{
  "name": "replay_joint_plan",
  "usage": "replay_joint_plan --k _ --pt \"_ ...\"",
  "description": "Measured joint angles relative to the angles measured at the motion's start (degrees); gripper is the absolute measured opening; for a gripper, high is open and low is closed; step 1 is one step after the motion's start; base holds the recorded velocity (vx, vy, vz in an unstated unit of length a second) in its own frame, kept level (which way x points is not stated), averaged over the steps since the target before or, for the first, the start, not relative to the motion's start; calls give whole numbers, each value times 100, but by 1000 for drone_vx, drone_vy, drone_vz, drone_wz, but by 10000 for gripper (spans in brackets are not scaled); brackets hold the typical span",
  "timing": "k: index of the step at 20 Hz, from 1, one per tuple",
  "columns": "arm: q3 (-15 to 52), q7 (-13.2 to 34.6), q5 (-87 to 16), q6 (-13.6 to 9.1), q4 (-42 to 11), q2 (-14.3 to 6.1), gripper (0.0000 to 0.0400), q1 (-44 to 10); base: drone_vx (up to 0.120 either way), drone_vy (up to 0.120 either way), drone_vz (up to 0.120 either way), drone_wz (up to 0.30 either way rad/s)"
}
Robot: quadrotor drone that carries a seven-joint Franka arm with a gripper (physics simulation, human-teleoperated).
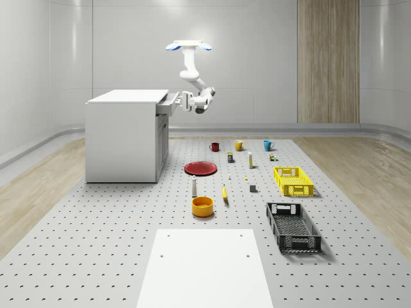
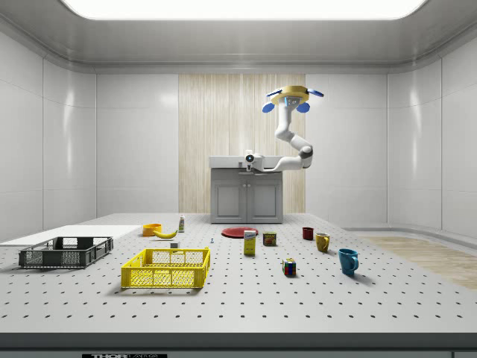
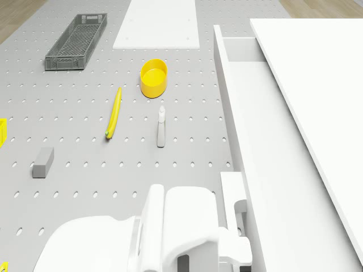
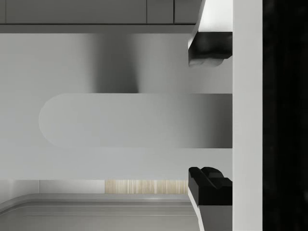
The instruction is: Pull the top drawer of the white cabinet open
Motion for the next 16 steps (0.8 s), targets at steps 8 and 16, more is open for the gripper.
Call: replay_joint_plan --k 8,16 --pt "-29 27 -43 43 -4 -45 128 51 0 0 0 0" --pt "-226 115 -268 -111 88 -124 113 37 0 0 0 0"
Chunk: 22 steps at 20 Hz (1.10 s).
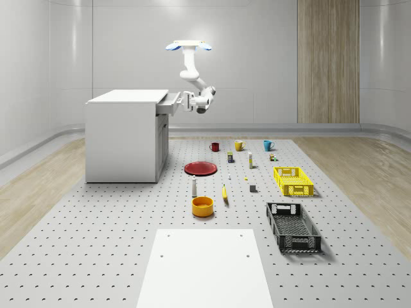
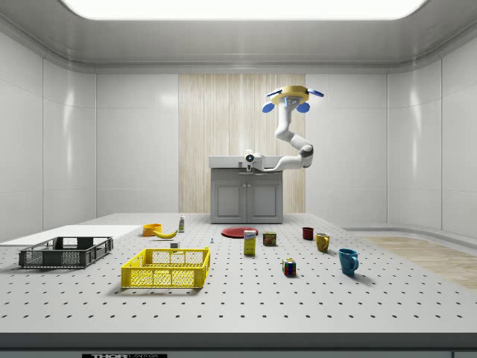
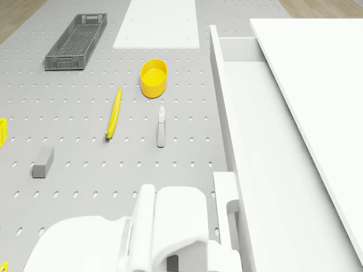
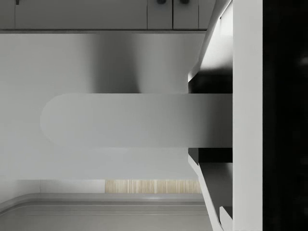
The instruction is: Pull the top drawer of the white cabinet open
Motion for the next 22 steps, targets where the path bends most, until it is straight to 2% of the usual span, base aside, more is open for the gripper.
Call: replay_joint_plan --k 8,22 --pt "-140 66 -167 -65 62 -79 112 33 0 0 0 0" --pt "-571 295 -647 -367 322 -275 112 91 0 0 0 0"
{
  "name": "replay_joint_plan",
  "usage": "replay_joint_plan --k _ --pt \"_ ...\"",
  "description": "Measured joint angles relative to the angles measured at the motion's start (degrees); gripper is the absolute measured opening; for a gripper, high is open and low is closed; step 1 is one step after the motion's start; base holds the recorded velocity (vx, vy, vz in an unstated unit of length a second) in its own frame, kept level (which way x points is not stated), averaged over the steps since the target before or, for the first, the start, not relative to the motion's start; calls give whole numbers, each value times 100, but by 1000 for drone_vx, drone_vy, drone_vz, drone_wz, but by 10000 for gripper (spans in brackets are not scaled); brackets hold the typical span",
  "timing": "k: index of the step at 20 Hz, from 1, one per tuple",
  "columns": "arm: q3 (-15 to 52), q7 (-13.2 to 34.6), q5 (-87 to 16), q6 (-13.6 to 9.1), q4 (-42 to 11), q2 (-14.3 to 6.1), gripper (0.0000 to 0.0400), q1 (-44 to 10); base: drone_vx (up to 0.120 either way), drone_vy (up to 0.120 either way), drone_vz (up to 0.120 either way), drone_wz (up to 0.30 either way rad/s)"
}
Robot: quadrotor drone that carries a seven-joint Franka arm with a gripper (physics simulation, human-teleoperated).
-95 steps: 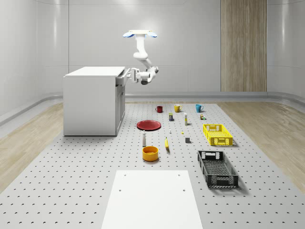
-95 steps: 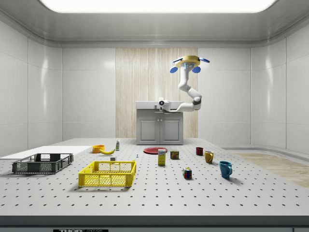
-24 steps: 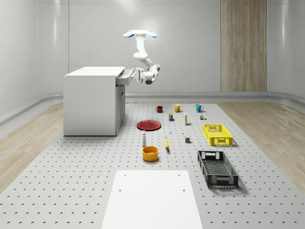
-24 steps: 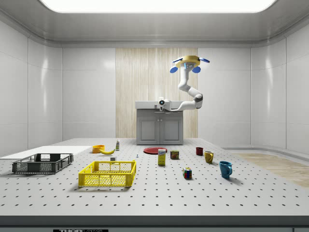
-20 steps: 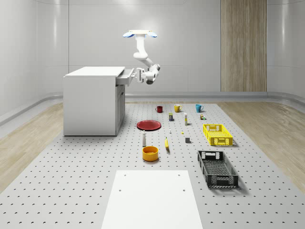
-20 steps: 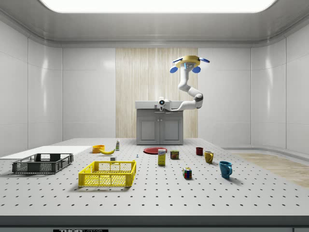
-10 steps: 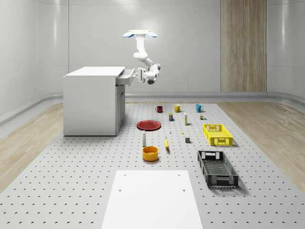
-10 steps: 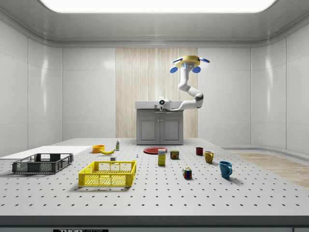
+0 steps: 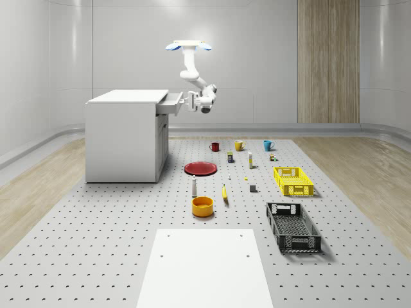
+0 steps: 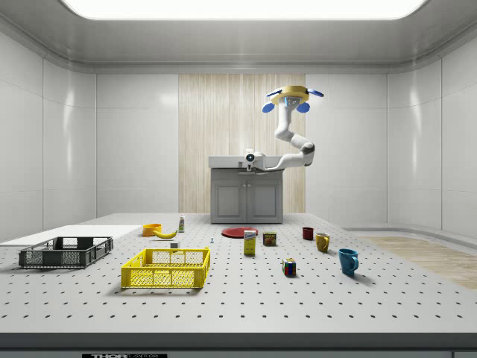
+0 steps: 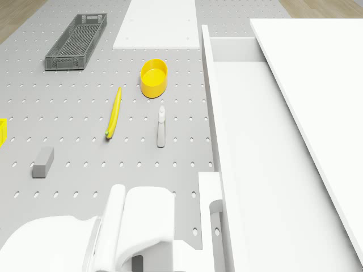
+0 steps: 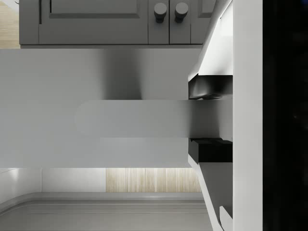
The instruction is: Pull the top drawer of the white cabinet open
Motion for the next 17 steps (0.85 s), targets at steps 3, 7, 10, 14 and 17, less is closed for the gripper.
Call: replay_joint_plan --k 3,7,10,14,17 --pt "-140 55 -144 -119 106 -52 109 17 0 0 0 0" --pt "-310 130 -322 -254 244 -125 195 55 0 0 0 0" --pt "-388 178 -415 -296 305 -178 253 92 0 0 0 0" --pt "-446 232 -505 -301 344 -247 286 141 0 0 0 0" --pt "-466 261 -546 -289 353 -286 294 168 0 0 0 0"
